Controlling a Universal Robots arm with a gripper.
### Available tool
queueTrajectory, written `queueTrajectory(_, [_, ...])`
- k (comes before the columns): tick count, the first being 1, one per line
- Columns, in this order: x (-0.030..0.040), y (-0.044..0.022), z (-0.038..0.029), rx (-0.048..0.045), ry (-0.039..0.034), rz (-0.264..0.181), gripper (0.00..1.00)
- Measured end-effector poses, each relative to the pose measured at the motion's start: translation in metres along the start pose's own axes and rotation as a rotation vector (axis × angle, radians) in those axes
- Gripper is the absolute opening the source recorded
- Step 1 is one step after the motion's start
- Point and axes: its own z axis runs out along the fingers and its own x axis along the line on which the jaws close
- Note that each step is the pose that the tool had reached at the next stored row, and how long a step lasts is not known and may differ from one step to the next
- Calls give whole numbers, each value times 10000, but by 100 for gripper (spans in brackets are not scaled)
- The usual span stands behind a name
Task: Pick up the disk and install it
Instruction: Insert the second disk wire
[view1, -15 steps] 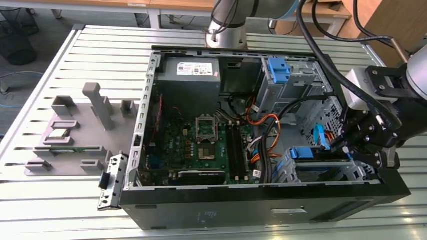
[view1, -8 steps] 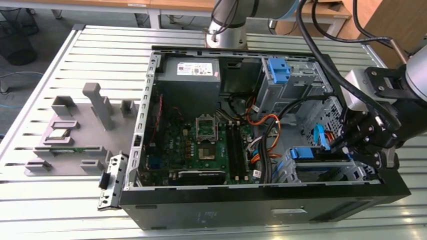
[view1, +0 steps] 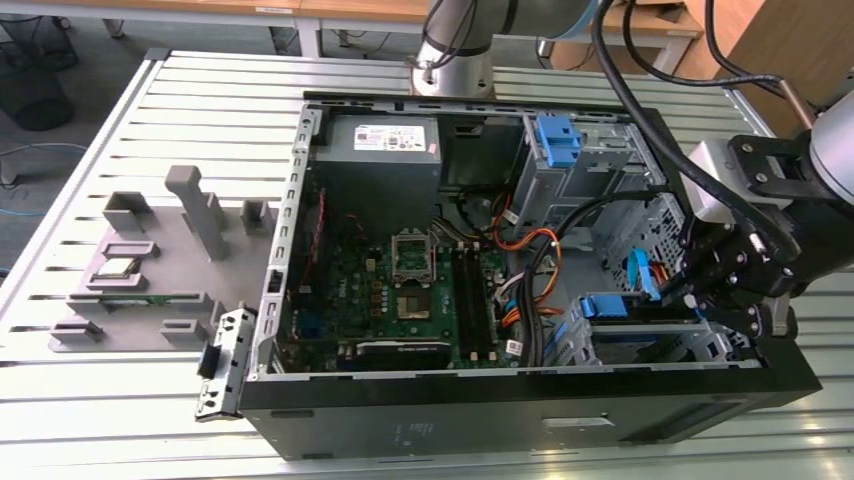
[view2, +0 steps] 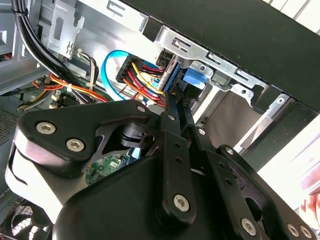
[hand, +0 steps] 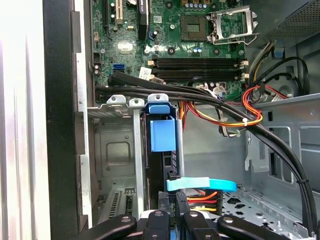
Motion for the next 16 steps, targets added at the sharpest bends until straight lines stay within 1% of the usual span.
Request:
queueTrajectory(4, [0, 0, 0, 0, 2, 0, 17])
queueTrajectory(7, [2, -1, 16, 0, 1, 0, 17])
queueTrajectory(16, [5, -1, 34, 0, 0, 0, 17])
